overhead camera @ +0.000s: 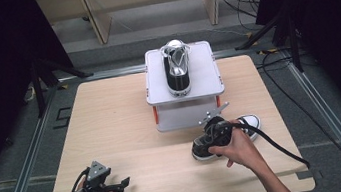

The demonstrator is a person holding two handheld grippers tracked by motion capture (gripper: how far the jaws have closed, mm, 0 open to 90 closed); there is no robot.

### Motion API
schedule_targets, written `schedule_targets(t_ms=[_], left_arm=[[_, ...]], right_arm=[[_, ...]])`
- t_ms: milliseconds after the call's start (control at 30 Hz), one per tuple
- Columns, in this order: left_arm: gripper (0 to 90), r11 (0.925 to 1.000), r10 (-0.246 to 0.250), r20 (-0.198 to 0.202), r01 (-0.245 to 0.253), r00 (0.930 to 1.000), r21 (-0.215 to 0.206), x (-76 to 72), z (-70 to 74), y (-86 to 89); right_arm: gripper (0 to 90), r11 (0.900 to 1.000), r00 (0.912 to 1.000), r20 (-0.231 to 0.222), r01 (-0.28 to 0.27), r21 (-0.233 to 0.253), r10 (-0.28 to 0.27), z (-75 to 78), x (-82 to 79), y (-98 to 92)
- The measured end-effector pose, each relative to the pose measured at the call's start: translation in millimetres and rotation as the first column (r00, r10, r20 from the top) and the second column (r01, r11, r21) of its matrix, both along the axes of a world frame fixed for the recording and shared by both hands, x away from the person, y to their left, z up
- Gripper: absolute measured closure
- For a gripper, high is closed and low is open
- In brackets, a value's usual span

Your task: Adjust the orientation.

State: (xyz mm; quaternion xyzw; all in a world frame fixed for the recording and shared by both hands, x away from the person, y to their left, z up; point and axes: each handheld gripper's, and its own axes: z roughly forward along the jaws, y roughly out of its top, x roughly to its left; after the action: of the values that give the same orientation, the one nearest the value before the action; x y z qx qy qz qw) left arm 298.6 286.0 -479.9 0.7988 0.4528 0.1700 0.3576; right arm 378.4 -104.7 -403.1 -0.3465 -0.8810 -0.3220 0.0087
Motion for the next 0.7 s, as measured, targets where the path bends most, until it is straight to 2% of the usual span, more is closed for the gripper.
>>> schedule_targets(t_ms=[33, 67, 100, 133, 167, 200, 233, 400, 467, 533, 567, 633, 667, 700], left_arm=[[18.5, 1.0, 0.0, 0.0, 0.0, 1.0, 0.0, 0.0, 0.0, 0.0], [18.5, 1.0, 0.001, -0.002, -0.001, 1.0, 0.005, -0.1, 0.3, 0.1], [18.4, 1.0, -0.001, -0.001, 0.001, 1.0, 0.007, 0.1, 0.4, 0.5], [18.4, 1.0, 0.004, -0.002, -0.004, 1.0, -0.003, -0.2, 0.4, 0.1], [18.4, 1.0, 0.006, -0.003, -0.006, 1.0, -0.004, -0.1, 0.3, 0.3], [18.4, 1.0, 0.006, -0.003, -0.006, 1.0, -0.004, -0.1, 0.3, 0.3], [18.5, 1.0, 0.004, -0.002, -0.004, 1.0, -0.001, -0.3, 0.4, 0.4], [18.5, 1.0, 0.005, 0.0, -0.005, 1.0, -0.004, -0.4, 0.5, 0.5], [18.5, 1.0, 0.004, -0.002, -0.004, 1.0, -0.002, -0.5, 0.7, 0.7], [18.5, 1.0, 0.005, -0.003, -0.005, 1.0, -0.003, -0.5, 0.8, 0.8], [18.5, 1.0, 0.006, -0.001, -0.006, 1.0, -0.004, -0.4, 0.5, 0.8], [18.5, 1.0, 0.003, -0.001, -0.003, 1.0, 0.003, 0.0, 0.4, 1.3], [18.4, 1.0, 0.004, -0.002, -0.004, 1.0, 0.004, 0.0, 0.3, 1.3], [18.5, 1.0, 0.004, -0.003, -0.004, 1.0, 0.004, 0.0, 0.3, 1.2]], right_arm=[[58.5, 1.0, 1.0, 0.0, 0.0, 0.0, 0.0, 0.0, 0.0, 0.0], [64.8, 1.0, 1.0, 0.0, -0.008, 0.004, 0.008, -1.9, 1.4, 0.9], [66.8, 1.0, 0.9998, -0.006, -0.017, 0.022, 0.017, -3.4, 1.5, 2.0], [72.1, 0.999, 0.9994, 0.007, -0.033, 0.008, 0.033, -4.8, 2.3, 2.2], [80.3, 0.999, 0.998, 0.044, -0.044, -0.02, 0.045, -5.3, 1.4, 0.5], [80.3, 0.999, 0.998, 0.044, -0.044, -0.02, 0.045, -5.3, 1.4, 0.5], [84.3, 0.998, 0.9986, 0.025, -0.045, -0.041, 0.046, -4.3, -3.0, -1.6], [86.1, 0.994, 0.9947, 0.027, -0.098, -0.043, 0.099, -4.0, -16.9, -8.3], [85.6, 0.99, 0.9904, 0.018, -0.136, -0.041, 0.137, -3.2, -29.6, -16.6], [85.3, 0.989, 0.9897, 0.016, -0.141, -0.045, 0.142, -2.3, -34.6, -20.2], [84.3, 0.984, 0.9846, 0.015, -0.174, -0.043, 0.174, -2.1, -41.4, -26.0], [83.7, 0.982, 0.9821, 0.021, -0.186, -0.038, 0.187, -1.8, -46.7, -30.7], [83.1, 0.984, 0.9846, -0.009, -0.175, -0.034, 0.175, -0.8, -53.7, -40.1], [83.1, 0.981, 0.9811, -0.006, -0.194, -0.018, 0.194, -1.9, -53.9, -43.7]])
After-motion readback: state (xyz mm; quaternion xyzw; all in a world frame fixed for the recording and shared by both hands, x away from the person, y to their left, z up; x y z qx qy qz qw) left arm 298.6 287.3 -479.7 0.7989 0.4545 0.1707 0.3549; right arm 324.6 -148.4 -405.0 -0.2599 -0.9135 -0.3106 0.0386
